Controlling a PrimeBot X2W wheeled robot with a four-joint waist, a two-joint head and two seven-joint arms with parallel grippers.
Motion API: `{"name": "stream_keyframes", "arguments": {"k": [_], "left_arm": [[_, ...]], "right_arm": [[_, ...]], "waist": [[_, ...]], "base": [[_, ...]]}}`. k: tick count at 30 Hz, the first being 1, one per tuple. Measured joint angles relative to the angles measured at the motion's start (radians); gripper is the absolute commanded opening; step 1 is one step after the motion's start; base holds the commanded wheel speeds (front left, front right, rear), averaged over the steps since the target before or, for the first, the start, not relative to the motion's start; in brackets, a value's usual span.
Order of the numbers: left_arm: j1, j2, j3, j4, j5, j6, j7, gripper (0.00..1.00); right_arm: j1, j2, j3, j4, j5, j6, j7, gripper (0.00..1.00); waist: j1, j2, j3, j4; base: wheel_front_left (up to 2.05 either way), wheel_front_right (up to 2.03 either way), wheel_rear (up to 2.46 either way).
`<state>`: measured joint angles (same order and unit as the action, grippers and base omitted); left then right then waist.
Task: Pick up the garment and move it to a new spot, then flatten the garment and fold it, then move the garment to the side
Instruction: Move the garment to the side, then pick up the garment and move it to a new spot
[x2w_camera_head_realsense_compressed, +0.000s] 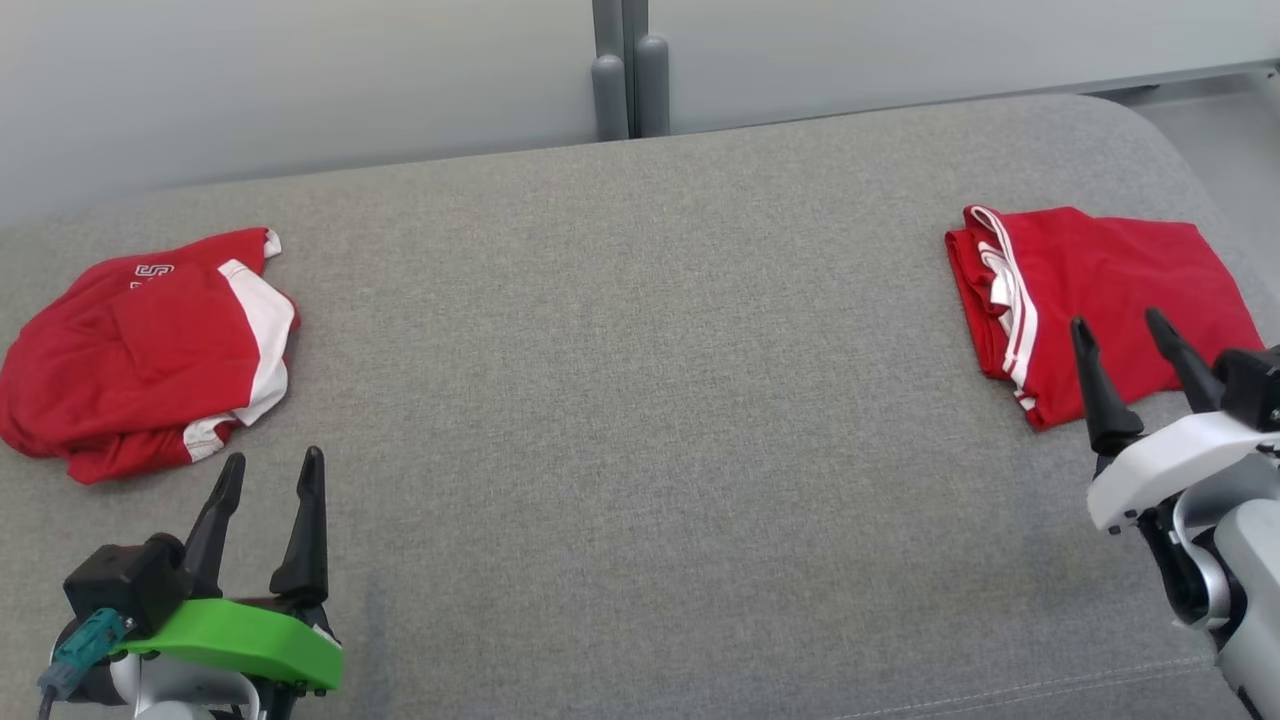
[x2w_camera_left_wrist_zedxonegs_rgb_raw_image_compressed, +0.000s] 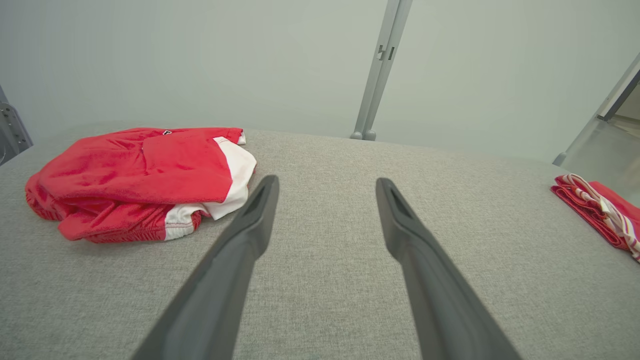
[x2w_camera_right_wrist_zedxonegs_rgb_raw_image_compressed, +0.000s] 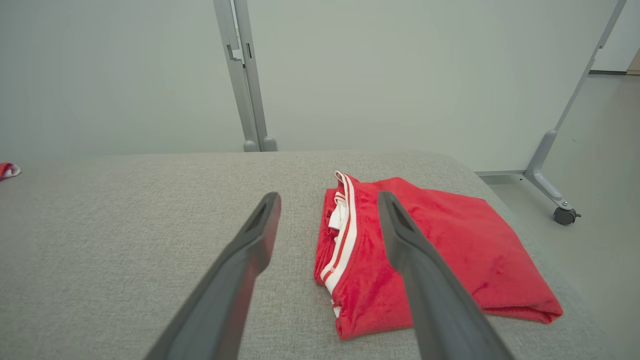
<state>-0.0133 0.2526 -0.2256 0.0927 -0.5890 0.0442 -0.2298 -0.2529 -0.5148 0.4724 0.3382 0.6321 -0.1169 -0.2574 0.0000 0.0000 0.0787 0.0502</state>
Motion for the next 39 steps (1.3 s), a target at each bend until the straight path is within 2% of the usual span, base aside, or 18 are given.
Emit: {"name": "stream_keyframes", "arguments": {"k": [9,22,31,39], "left_arm": [[0.052,0.001,0.003,0.053,0.005,0.0,-0.002,1.0],[0.069,0.001,0.025,0.061,0.004,0.0,-0.01,1.0],[0.068,-0.003,0.022,0.064,0.008,-0.01,-0.013,1.0],[0.067,-0.011,0.035,0.07,0.012,-0.008,-0.019,1.0]], "right_arm": [[0.129,0.071,-0.031,-0.036,-0.062,-0.007,0.0,1.0],[0.191,0.107,-0.081,-0.074,-0.123,-0.008,0.0,1.0],[0.226,0.107,-0.127,-0.087,-0.167,-0.008,0.0,1.0],[0.241,0.11,-0.112,-0.109,-0.204,-0.008,0.0,1.0]], "waist": [[0.0,0.0,-0.068,0.021],[0.0,0.0,-0.094,0.039],[0.0,0.0,-0.095,0.063],[0.0,0.0,-0.099,0.126]], "base": [[0.0,0.0,0.0],[0.0,0.0,0.0],[0.0,0.0,0.0],[0.0,0.0,0.0]]}}
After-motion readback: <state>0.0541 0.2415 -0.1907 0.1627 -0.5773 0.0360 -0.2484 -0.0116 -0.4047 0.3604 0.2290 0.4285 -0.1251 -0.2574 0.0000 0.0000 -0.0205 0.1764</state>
